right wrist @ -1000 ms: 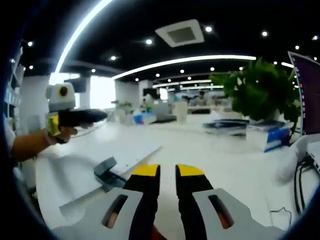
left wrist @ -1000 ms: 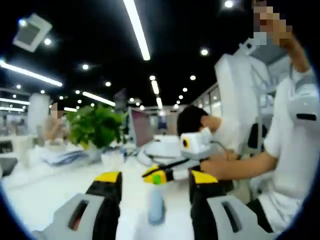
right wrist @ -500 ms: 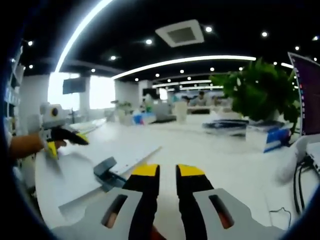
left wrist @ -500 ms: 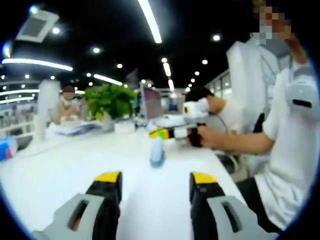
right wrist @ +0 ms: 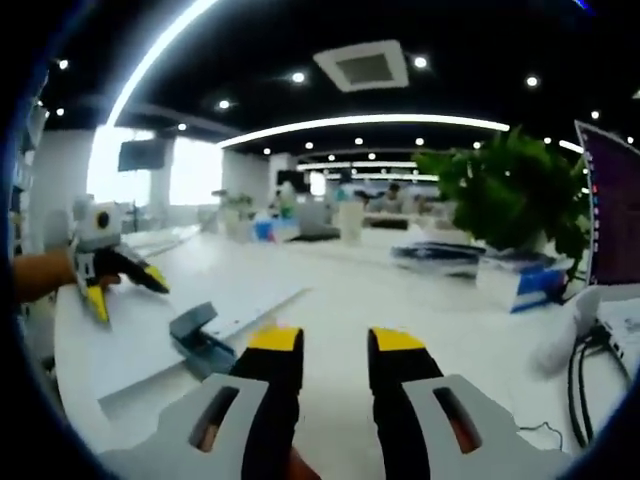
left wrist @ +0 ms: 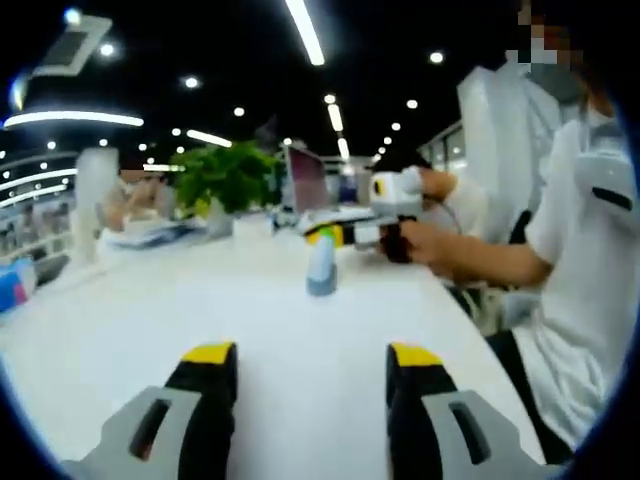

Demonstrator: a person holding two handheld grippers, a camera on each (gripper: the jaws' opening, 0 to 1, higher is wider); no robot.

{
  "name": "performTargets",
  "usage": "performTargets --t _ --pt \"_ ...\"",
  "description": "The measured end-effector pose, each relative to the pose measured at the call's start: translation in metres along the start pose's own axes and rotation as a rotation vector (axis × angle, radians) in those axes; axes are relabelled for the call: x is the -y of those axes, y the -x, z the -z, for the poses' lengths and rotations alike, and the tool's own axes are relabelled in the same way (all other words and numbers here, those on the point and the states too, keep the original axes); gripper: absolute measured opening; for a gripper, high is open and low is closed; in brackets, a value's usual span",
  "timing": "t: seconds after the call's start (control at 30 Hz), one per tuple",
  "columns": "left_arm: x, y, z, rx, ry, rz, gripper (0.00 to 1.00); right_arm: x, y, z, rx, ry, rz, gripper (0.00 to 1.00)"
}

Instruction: Pick up the paper insert the paper into the punch align the paper edges press the punch to punch holes

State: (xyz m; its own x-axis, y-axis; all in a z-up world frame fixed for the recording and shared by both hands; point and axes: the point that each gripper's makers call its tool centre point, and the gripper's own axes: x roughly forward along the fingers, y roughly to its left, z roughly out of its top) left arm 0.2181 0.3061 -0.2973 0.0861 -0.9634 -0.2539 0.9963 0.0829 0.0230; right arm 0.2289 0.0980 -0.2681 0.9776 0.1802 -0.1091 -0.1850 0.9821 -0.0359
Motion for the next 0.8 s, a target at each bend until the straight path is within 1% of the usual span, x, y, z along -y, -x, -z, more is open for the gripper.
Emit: performTargets --t 0.03,0.1,0.17,0.23,0.27,0.3,0.33,0.4,0.47,0.53,0.57,0.63,0.67,0.73,0.8 --pt "0.0 0.0 0.001 -0.003 0.004 -0.003 0.61 0.001 0.0 -0.001 0.004 -0.002 -0.001 0.33" --pt "0.0 0.0 0.002 -0.007 0.016 -0.001 0.61 0.0 -0.001 0.002 -0.012 -0.054 -0.033 0.36" --pt "0.001 -0.001 0.003 -0.008 0.02 0.0 0.61 0.003 -0.001 0.001 -0.006 -0.068 -0.044 0.38" --pt "0.002 -0.003 0.006 -0.023 0.02 0.004 0.61 -0.001 0.001 0.0 -0.007 -0.104 -0.099 0.39" --pt "0.003 -0.003 0.005 -0.024 0.016 0.003 0.61 -0.004 0.003 0.0 -0.014 -0.104 -0.146 0.39" --pt "0.004 -0.002 0.005 -0.027 0.018 0.005 0.61 -0.005 0.004 0.0 -0.024 -0.102 -0.17 0.41" --pt "0.004 -0.002 0.004 -0.026 0.018 0.004 0.61 -0.006 0.007 0.002 -0.042 -0.095 -0.219 0.41" --pt "0.005 -0.002 0.003 -0.026 0.018 0.004 0.61 -0.008 0.012 0.005 -0.078 -0.096 -0.289 0.43" --pt "0.006 -0.002 0.002 -0.025 0.018 0.004 0.61 -0.014 0.016 0.01 -0.091 -0.079 -0.358 0.42" --pt "0.006 -0.001 0.002 -0.025 0.019 0.004 0.61 -0.015 0.02 0.012 -0.124 -0.094 -0.405 0.42" --pt "0.007 -0.001 0.001 -0.025 0.019 0.004 0.61 -0.019 0.021 0.012 -0.134 -0.086 -0.449 0.44" --pt "0.008 -0.001 0.001 -0.024 0.019 0.005 0.61 -0.03 0.025 0.01 -0.135 -0.06 -0.542 0.45" --pt "0.008 -0.001 0.001 -0.024 0.019 0.005 0.61 -0.031 0.025 0.009 -0.133 -0.058 -0.554 0.45" --pt "0.009 -0.001 0.001 -0.023 0.019 0.006 0.61 -0.044 0.027 0.009 -0.125 -0.005 -0.633 0.44" --pt "0.009 -0.001 0.002 -0.022 0.019 0.006 0.61 -0.053 0.024 0.011 -0.107 0.077 -0.683 0.43"
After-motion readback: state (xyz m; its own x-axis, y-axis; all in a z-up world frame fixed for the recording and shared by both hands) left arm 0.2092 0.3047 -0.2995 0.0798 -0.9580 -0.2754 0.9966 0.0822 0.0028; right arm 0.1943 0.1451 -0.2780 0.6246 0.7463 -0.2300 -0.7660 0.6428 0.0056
